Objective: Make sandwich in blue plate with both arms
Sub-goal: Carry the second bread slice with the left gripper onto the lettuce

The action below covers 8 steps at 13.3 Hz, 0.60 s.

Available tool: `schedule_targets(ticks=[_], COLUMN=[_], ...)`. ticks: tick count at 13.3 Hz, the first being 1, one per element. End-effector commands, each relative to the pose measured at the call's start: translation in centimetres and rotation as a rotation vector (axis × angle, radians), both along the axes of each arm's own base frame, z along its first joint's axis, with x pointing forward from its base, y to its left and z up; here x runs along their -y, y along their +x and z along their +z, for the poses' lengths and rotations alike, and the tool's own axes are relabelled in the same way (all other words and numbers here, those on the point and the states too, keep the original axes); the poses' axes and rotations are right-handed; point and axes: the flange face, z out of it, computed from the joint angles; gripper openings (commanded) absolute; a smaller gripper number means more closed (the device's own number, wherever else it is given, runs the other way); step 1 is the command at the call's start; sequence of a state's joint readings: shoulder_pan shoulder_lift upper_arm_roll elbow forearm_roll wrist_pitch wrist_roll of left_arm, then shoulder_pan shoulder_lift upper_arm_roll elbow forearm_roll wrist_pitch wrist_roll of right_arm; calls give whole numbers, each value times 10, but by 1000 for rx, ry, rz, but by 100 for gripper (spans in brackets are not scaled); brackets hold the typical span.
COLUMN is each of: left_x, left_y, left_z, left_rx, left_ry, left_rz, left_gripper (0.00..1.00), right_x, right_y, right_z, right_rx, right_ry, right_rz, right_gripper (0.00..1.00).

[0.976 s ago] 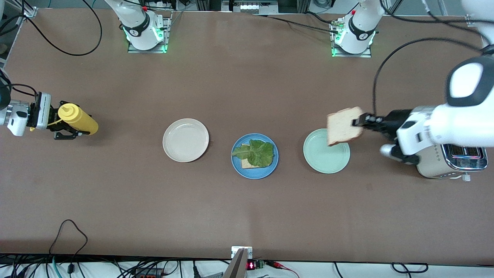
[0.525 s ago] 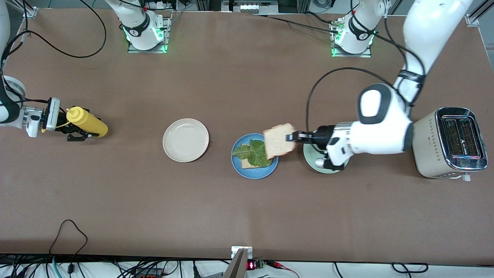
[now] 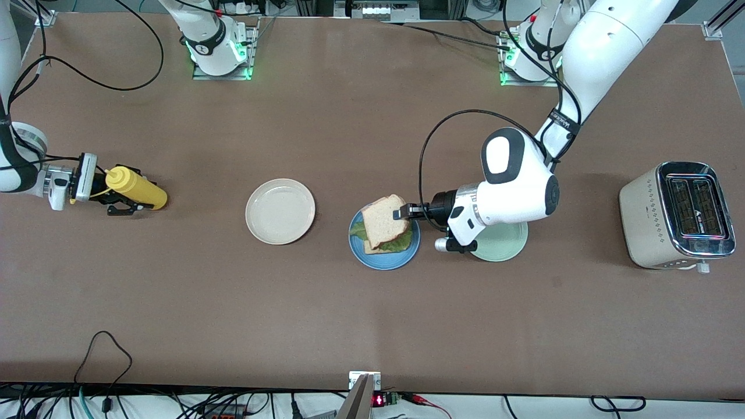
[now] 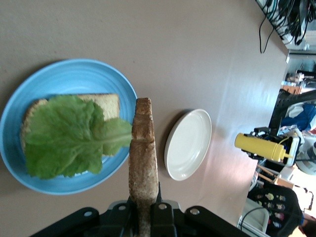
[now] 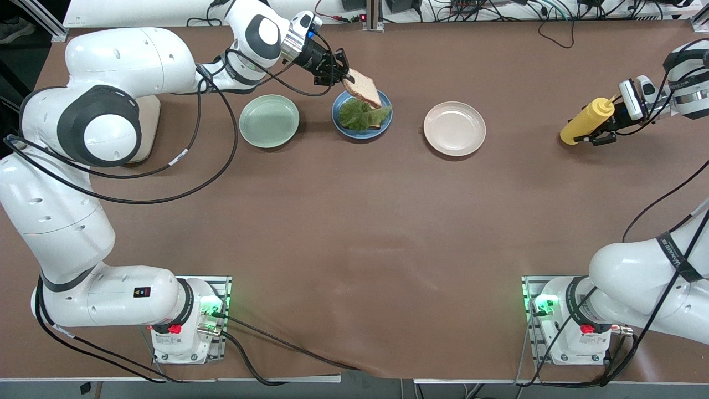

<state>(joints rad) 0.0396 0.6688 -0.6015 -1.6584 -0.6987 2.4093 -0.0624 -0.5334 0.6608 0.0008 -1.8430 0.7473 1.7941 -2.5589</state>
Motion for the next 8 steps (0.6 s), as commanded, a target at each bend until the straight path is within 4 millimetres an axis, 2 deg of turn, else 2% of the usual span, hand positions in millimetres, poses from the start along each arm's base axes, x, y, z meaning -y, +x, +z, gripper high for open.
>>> schedule_targets(ticks=[1,3,4,5,6,7,8], left_x=[12,15,14,13,12,10,12], left_y=[-4,-5,-5,-6,-6,-5,-7], left_z=[-19,-24,-29,-35,-41,-45,-49], left_rx=[21,17,10,11,16,10,8], left_ry=[-28,-31,-32,-33,-36,-42,-45], left_rz=[11,6,8,0,-10,-6,-11], left_gripper=[1,1,2,2,3,4,5], right_x=[19,23,23,25,24,25,28], right_y=[-2,-2,-2,-2,-2,-3,-4], right_z=[2,0,0,-1,-4,-6,-7], right_rx=[24,23,23,22,14,17,19], right_ry=[4,0,-3,-14,-11,2,4], right_rz=[-41,-48,-51,-60,-70,-83,-88], right_gripper=[4,6,12,32,76,100,100])
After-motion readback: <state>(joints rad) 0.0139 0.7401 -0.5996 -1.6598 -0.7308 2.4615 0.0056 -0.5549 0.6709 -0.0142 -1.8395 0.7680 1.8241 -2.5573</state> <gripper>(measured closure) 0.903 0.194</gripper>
